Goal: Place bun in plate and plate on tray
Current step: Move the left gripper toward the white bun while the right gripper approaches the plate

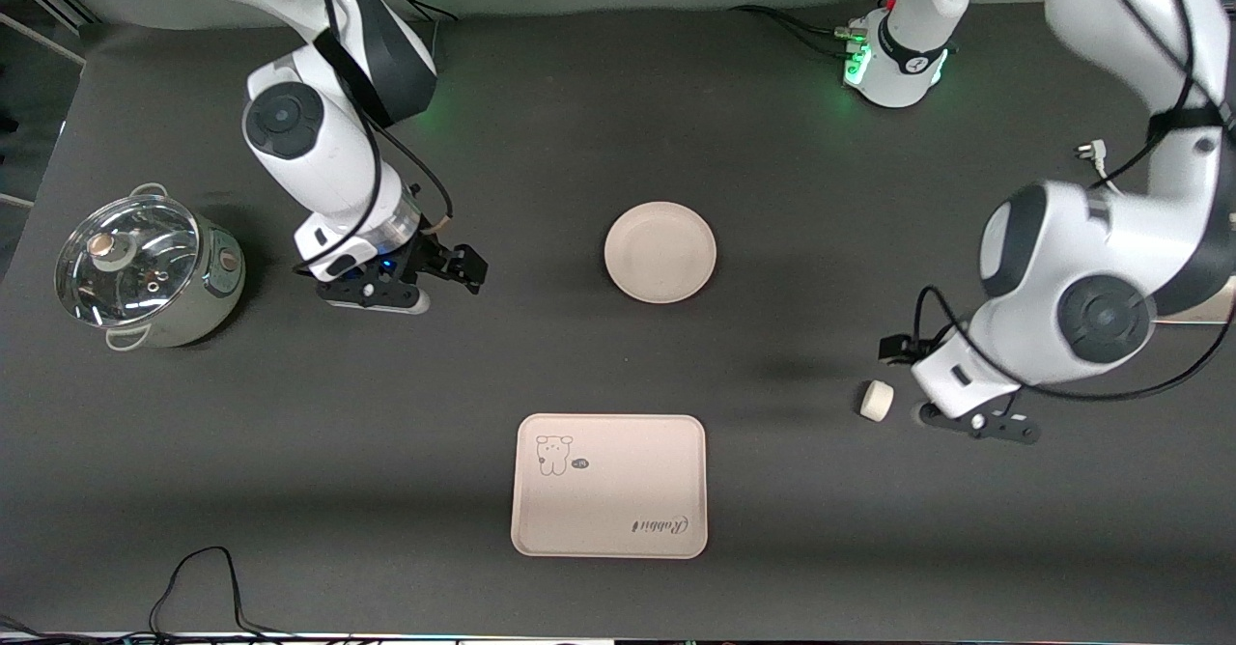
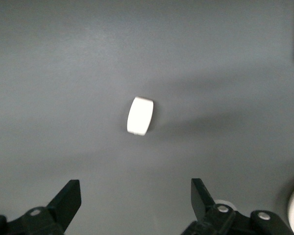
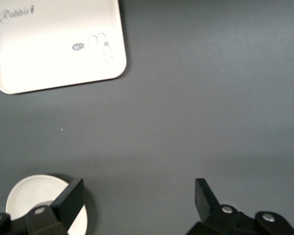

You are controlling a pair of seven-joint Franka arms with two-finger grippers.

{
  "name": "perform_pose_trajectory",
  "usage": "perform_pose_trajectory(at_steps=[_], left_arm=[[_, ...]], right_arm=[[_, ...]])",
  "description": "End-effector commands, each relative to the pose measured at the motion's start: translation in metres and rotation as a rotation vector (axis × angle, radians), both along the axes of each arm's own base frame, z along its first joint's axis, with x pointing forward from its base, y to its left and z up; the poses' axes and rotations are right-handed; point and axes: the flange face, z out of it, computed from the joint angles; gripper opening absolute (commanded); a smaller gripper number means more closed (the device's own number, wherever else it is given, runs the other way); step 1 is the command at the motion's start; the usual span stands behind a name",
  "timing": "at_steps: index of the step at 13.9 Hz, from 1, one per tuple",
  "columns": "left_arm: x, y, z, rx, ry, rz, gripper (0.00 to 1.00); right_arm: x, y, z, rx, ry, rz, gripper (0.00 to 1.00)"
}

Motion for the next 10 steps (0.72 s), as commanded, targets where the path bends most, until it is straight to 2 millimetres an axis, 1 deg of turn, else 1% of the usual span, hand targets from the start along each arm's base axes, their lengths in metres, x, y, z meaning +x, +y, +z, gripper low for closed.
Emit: perform_pose_trajectory(at_steps=[1, 2, 3, 4, 5, 6, 7, 8, 9, 10], left_arm=[[0.015, -0.001, -0.064, 0.025, -0.004, 0.001, 1.0], [0.015, 0.003, -0.078, 0.037, -0.001, -0.007, 1.0], [0.015, 0.007, -0.086, 0.04, -0.004, -0.017, 1.0], [0.016, 0.009, -0.089, 0.038, -0.005, -0.016, 1.0], [0.015, 0.005, -0.098, 0.04, 0.002, -0.022, 1.0], [0.013, 0.004, -0.113, 0.04, 0.006, -0.028, 1.0], [0.012, 0.004, -0.122, 0.043, -0.012, -0.038, 1.0], [0.009, 0.005, -0.131, 0.061, -0.026, -0.06, 1.0], [0.007, 0.005, -0.135, 0.06, -0.031, -0.063, 1.0], [0.007, 0.008, -0.141, 0.06, -0.034, -0.061, 1.0]], right_arm=[[0.01, 0.023, -0.024, 0.144, 0.008, -0.061, 1.0], [0.015, 0.028, -0.038, 0.209, 0.012, -0.092, 1.0], [0.014, 0.041, -0.054, 0.252, 0.007, -0.093, 1.0], [0.013, 0.051, -0.063, 0.28, -0.008, -0.092, 1.0], [0.015, 0.053, -0.073, 0.298, -0.004, -0.111, 1.0], [0.017, 0.053, -0.085, 0.327, 0.008, -0.136, 1.0], [0.016, 0.056, -0.095, 0.364, 0.012, -0.132, 1.0], [0.015, 0.053, -0.105, 0.412, 0.03, -0.117, 1.0], [0.016, 0.048, -0.11, 0.471, 0.038, -0.095, 1.0], [0.012, 0.043, -0.114, 0.539, 0.044, -0.08, 1.0]])
